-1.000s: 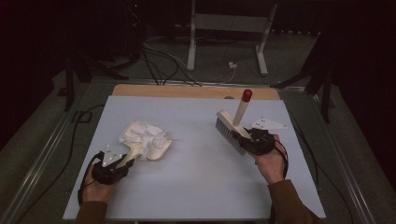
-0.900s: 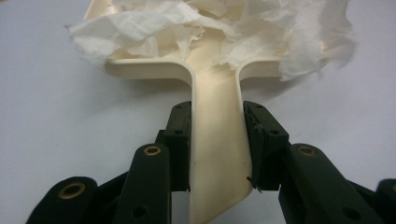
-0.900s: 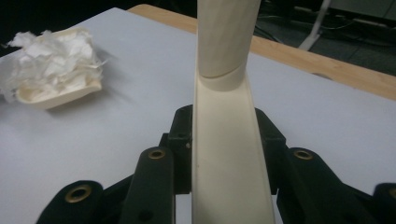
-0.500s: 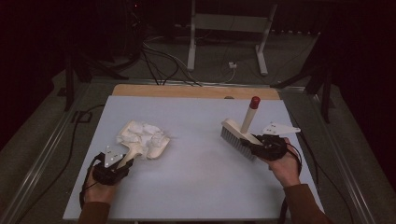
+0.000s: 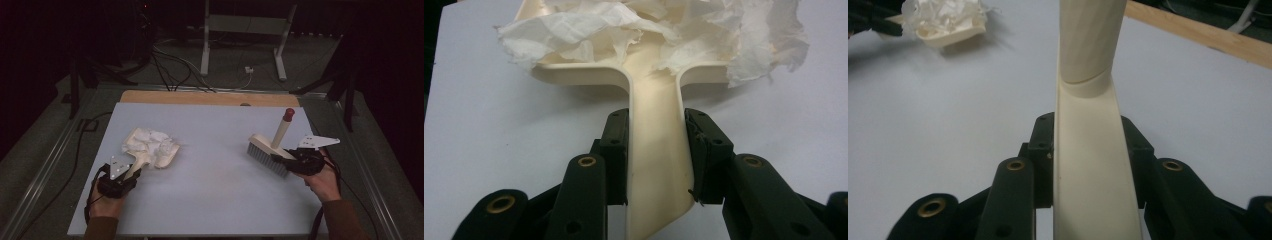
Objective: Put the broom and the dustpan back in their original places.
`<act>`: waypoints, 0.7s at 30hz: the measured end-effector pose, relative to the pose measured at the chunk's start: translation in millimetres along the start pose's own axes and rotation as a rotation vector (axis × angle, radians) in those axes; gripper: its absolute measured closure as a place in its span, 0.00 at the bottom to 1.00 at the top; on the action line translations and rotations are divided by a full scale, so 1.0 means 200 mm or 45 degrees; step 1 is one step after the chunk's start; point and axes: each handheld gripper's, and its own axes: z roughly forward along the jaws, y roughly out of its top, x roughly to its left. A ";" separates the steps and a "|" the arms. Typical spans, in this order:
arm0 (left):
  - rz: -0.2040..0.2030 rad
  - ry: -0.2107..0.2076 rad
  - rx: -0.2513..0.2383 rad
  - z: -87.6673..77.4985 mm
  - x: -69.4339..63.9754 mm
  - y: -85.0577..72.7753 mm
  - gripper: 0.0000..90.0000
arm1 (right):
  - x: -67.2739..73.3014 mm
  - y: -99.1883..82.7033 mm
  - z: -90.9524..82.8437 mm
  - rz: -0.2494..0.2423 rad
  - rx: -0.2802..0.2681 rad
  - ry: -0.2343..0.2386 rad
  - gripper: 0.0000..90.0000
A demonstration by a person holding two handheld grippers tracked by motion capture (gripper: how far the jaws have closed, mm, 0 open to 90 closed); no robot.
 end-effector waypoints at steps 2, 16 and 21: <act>0.003 0.005 0.003 0.00 0.00 0.00 0.74 | -0.02 -0.02 -0.02 -0.005 0.010 0.012 0.75; -0.007 0.005 0.004 0.00 -0.01 0.01 0.74 | -0.10 -0.14 -0.10 -0.018 0.072 0.147 0.75; -0.013 0.011 0.006 0.00 -0.01 0.00 0.74 | -0.11 -0.16 -0.12 -0.013 0.081 0.198 0.75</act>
